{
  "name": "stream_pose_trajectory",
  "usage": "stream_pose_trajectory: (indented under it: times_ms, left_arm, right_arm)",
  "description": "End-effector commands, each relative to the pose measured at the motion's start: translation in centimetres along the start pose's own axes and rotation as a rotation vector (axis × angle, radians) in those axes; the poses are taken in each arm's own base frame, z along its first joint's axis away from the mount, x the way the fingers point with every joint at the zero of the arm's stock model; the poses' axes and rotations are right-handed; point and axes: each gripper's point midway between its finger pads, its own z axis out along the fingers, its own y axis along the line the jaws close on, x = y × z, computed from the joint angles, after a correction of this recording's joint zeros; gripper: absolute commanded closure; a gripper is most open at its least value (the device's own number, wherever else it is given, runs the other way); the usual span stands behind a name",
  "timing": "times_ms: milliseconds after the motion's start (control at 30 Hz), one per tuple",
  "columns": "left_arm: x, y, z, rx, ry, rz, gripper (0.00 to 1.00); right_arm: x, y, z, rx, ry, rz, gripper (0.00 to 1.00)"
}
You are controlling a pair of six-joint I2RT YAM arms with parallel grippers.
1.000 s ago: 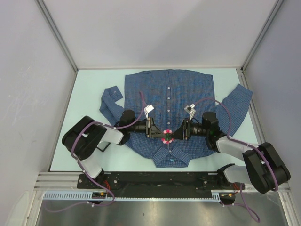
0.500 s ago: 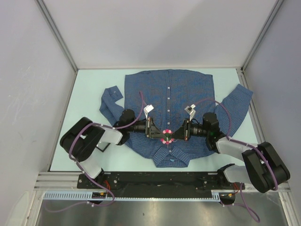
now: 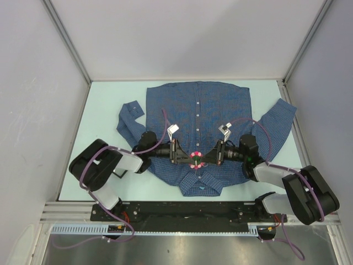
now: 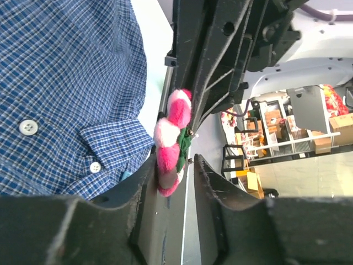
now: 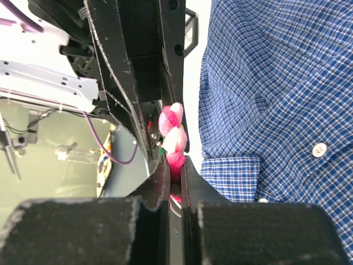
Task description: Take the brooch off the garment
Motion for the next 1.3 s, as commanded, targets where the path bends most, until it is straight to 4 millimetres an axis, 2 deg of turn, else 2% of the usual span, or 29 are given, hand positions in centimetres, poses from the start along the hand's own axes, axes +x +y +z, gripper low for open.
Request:
stream_pose_trajectory:
  times_ms: [0,100,200,233,367,400,433,467,500,533,567,633,667,767,900,933,1100,1267]
  left_arm:
    - [-0.9,-2.2,0.1,0.098,-0.049,0.068,0.64]
    - [-1.1,-2.7,0.1,0.130,-0.058,0.059,0.64]
    - [-1.1,-2.7,0.2,0.139,-0.066,0.041,0.69]
    - [-1.2,-2.6,0.2,0.136,-0.068,0.040,0.76]
    - [-1.3,-2.3,0.1,0.120,-0.086,0.040,0.88]
    - [-1.5,-2.2,0.1,0.111,-0.097,0.041,0.95]
    - [-1.6,-2.1,0.2,0.104,-0.106,0.043,0.98]
    - [-1.7,-2.0,0.1,0.088,-0.110,0.031,1.00]
    - [-1.9,-1.8,0.1,0.075,-0.124,0.037,1.00]
    - [-1.9,-1.6,0.1,0.064,-0.126,0.030,1.00]
    - [-2.0,-1.5,0.1,0.054,-0.129,0.022,1.00]
    - [-2.0,-1.1,0.1,0.033,-0.139,0.010,1.00]
    - [-1.9,-0.8,0.0,0.025,-0.141,0.002,1.00]
    - [-2.0,-0.7,-0.1,0.025,-0.155,-0.022,1.00]
    - [-2.4,-1.0,-0.1,0.045,-0.173,-0.029,1.00]
    - [-2.5,-1.1,-0.1,0.045,-0.179,-0.029,1.00]
    - [-2.8,-1.3,-0.1,0.045,-0.191,-0.030,1.00]
    - [-2.7,-1.4,-0.2,0.049,-0.189,-0.032,1.00]
  right_arm:
    - [-0.8,1.2,0.0,-0.061,-0.027,-0.030,1.00]
    - [-0.7,1.1,0.0,-0.060,-0.027,-0.027,1.00]
    - [-0.7,1.3,0.0,-0.064,-0.026,-0.025,1.00]
    - [-0.7,1.3,0.0,-0.065,-0.027,-0.028,1.00]
    - [-0.4,1.2,0.0,-0.060,-0.019,-0.027,1.00]
    - [-0.4,1.3,0.0,-0.059,-0.018,-0.026,1.00]
    - [-0.4,1.1,0.0,-0.047,-0.022,-0.019,1.00]
    - [-0.2,0.6,-0.1,-0.024,-0.018,0.011,0.94]
    - [-0.2,0.7,-0.2,-0.024,-0.024,0.018,0.72]
    - [0.0,0.9,-0.4,-0.023,-0.035,0.023,0.65]
    - [0.1,0.8,-0.6,-0.011,-0.041,0.038,0.49]
    - [-0.2,1.0,-1.0,0.010,-0.074,0.022,0.40]
    - [0.4,0.4,-1.2,0.035,-0.067,0.042,0.33]
    - [1.1,0.3,-1.7,0.060,-0.069,0.015,0.25]
    - [2.6,0.5,-1.5,0.054,-0.032,0.010,0.24]
    - [3.1,1.1,-1.1,0.031,-0.017,-0.004,0.24]
    - [3.9,2.2,0.4,0.014,-0.015,-0.010,0.42]
    - [4.1,2.6,1.1,0.019,-0.034,-0.009,0.50]
